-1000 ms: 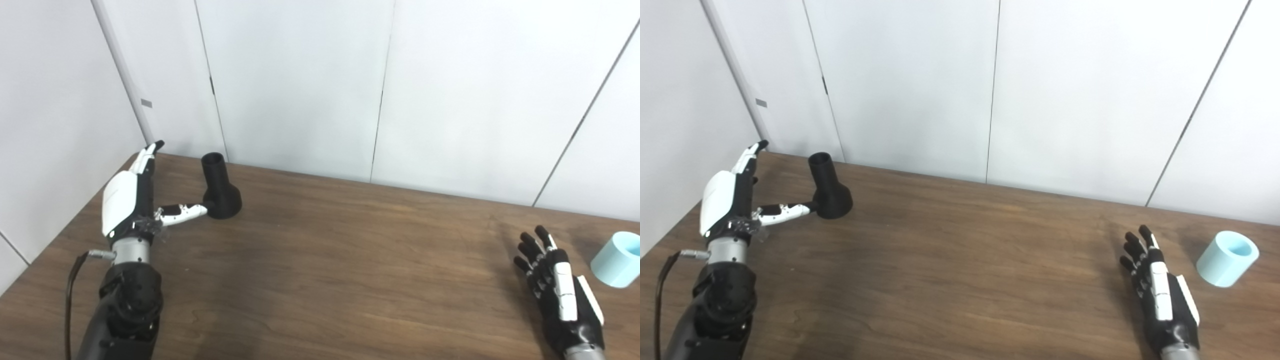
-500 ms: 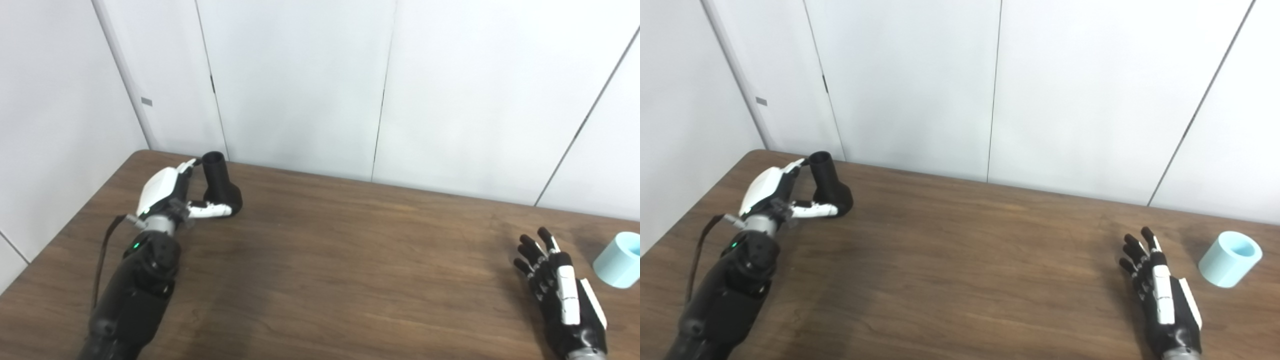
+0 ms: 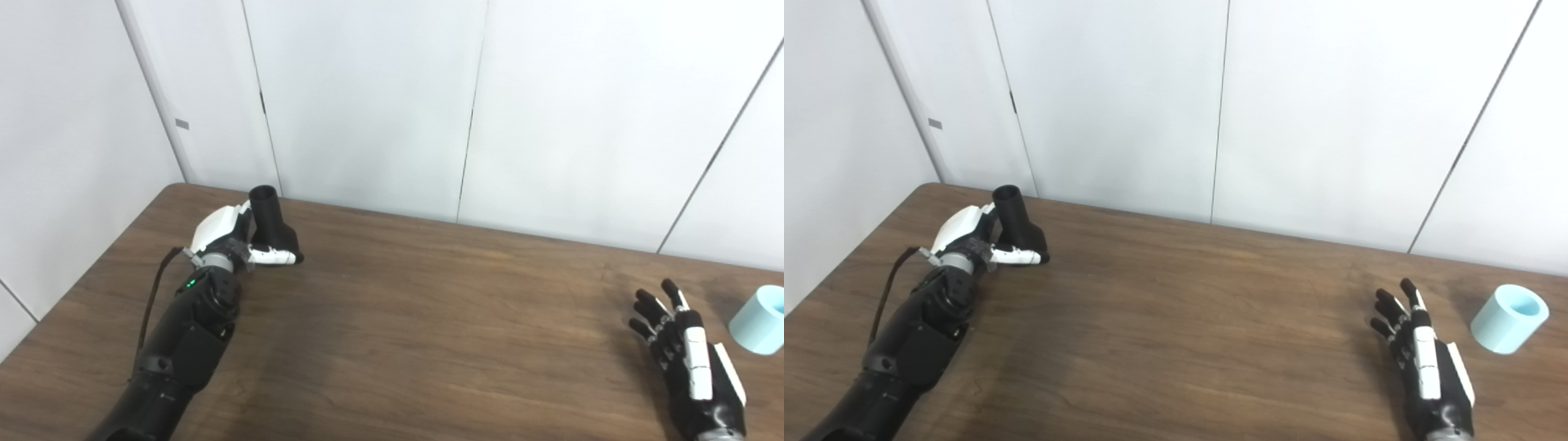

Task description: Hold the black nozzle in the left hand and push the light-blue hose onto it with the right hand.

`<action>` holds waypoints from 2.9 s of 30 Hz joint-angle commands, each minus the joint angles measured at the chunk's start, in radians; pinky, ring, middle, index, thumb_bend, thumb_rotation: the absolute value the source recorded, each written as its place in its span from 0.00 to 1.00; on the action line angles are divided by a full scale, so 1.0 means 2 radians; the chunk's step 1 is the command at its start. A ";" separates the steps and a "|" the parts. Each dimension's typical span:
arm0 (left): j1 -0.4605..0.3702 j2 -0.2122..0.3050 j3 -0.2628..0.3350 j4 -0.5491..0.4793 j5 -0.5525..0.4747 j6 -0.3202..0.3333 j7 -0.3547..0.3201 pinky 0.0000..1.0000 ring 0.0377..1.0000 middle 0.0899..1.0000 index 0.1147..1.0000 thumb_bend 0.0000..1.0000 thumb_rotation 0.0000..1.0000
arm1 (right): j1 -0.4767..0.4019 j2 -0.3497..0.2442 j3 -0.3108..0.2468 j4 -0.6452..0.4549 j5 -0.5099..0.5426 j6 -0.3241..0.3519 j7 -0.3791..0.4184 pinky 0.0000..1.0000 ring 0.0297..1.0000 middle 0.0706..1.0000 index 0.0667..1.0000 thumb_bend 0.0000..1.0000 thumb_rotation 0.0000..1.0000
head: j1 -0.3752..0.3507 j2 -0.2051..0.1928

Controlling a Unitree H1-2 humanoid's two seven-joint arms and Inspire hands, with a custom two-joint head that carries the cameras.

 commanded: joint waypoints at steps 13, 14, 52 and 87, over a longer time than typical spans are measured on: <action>-0.040 -0.001 0.017 0.011 0.101 0.005 -0.051 0.92 0.91 0.89 0.84 1.00 0.32 | 0.002 0.002 -0.002 -0.021 -0.002 0.000 -0.007 0.87 0.90 0.87 0.98 0.45 1.00 | -0.001 0.006; -0.039 -0.001 0.019 0.010 0.105 0.005 -0.054 0.86 0.88 0.86 0.80 1.00 0.31 | 0.003 0.002 -0.002 -0.021 -0.003 0.000 -0.007 0.87 0.90 0.87 0.98 0.44 1.00 | -0.001 0.006; -0.005 -0.006 -0.023 -0.021 0.065 -0.013 0.040 0.62 0.64 0.60 0.42 0.52 0.04 | 0.003 0.004 -0.004 -0.032 -0.015 0.000 -0.017 0.78 0.85 0.81 0.95 0.40 1.00 | -0.006 0.021; 0.131 -0.075 -0.145 -0.285 0.169 -0.070 -0.024 0.33 0.40 0.35 0.43 0.52 0.00 | -0.004 -0.065 -0.037 -0.159 -0.021 0.091 -0.022 0.76 0.84 0.80 0.89 0.47 0.84 | -0.115 0.076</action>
